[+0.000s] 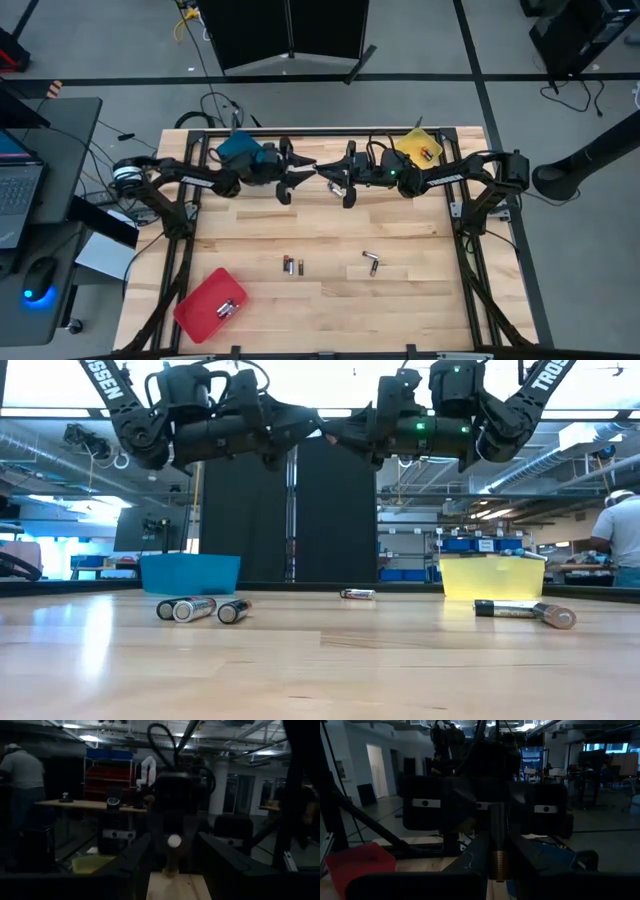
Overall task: Sort batteries
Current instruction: Put the top black brown battery into the blue bin
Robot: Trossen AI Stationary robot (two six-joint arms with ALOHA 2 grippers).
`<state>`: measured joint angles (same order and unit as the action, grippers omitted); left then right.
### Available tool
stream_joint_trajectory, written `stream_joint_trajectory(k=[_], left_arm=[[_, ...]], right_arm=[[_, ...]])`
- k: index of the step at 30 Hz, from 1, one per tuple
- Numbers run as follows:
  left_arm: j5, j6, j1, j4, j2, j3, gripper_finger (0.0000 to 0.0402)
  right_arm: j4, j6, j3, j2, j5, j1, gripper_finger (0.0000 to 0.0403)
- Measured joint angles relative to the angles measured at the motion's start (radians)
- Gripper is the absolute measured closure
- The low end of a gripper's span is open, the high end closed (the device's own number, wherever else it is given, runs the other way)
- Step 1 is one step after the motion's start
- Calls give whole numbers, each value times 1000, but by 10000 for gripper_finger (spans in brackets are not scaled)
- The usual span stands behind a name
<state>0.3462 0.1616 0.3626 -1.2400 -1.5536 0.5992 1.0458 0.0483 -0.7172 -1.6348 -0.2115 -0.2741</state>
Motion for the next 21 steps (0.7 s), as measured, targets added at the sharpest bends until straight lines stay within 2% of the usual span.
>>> stream_joint_trajectory(k=[12,21], left_arm=[[47,-1,-17,-13,-100,85,250],[61,-18,-16,-39,-102,87,351]], right_arm=[[-7,-7,0,0,-5,4,343],[-10,-18,0,1,-3,5,343]])
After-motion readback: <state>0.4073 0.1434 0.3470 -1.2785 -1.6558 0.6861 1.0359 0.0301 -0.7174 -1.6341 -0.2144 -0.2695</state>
